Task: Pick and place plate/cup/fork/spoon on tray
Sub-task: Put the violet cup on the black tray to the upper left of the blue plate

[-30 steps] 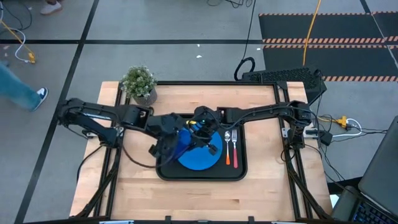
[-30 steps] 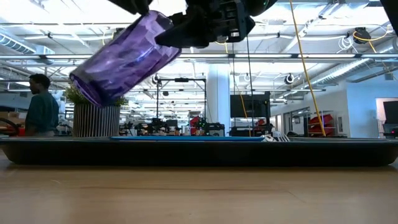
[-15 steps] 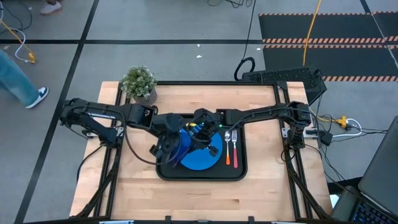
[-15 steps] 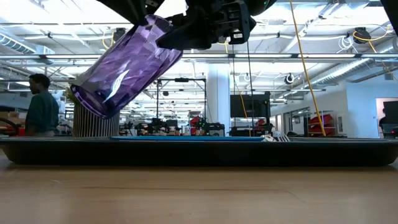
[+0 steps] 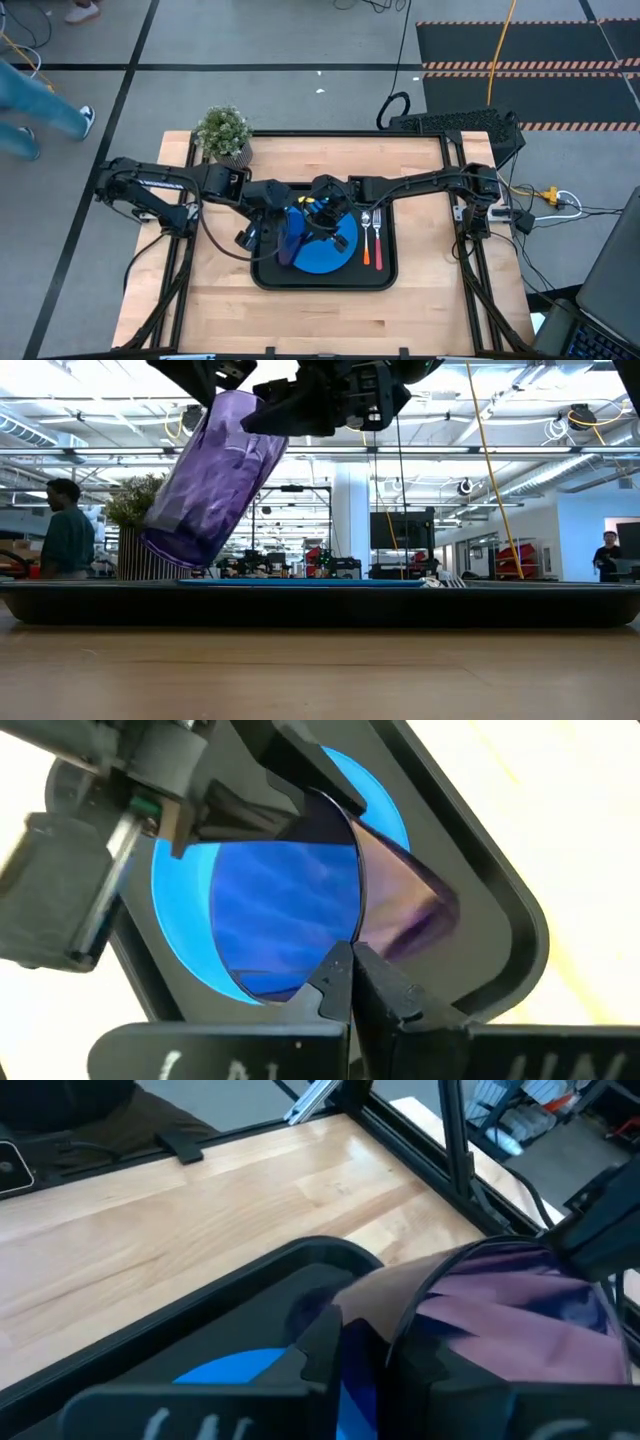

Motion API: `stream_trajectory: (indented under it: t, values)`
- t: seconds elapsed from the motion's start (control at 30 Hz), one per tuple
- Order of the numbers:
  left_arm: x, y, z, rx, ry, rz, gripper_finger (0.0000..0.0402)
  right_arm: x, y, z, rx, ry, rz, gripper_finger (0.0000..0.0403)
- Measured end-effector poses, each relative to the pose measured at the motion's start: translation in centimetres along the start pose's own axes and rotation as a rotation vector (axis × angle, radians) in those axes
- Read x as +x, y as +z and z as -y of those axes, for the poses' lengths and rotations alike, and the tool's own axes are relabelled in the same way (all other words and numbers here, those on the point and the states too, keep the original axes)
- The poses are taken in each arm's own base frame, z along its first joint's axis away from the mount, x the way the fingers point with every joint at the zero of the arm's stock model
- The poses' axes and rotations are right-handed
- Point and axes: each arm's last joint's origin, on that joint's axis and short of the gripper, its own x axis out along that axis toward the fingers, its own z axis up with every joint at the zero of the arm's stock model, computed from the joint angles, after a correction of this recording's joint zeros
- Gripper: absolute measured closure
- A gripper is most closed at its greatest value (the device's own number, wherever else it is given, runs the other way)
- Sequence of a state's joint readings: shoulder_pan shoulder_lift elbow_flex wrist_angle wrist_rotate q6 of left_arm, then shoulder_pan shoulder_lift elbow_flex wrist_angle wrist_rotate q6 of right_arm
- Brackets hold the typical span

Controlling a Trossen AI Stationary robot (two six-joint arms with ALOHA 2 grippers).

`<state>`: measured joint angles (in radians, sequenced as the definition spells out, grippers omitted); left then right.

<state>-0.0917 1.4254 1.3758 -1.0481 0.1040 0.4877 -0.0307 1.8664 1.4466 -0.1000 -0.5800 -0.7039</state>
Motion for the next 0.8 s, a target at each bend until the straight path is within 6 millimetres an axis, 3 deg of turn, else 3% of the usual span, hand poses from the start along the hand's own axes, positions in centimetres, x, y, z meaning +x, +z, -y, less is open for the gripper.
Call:
stream_trajectory:
  t: [0.23,0.8]
  values:
    - [-0.03,0.03,-0.01,-0.019,0.001,0.003,0.0401,0.03,0.00,-0.04,-0.020,0.000,-0.003,0.0395]
    - [-0.02,0.68,0.50,-0.038,-0.024,0.056,0.0383,0.50,0.51,-0.57,-0.097,0.001,-0.003,0.0398]
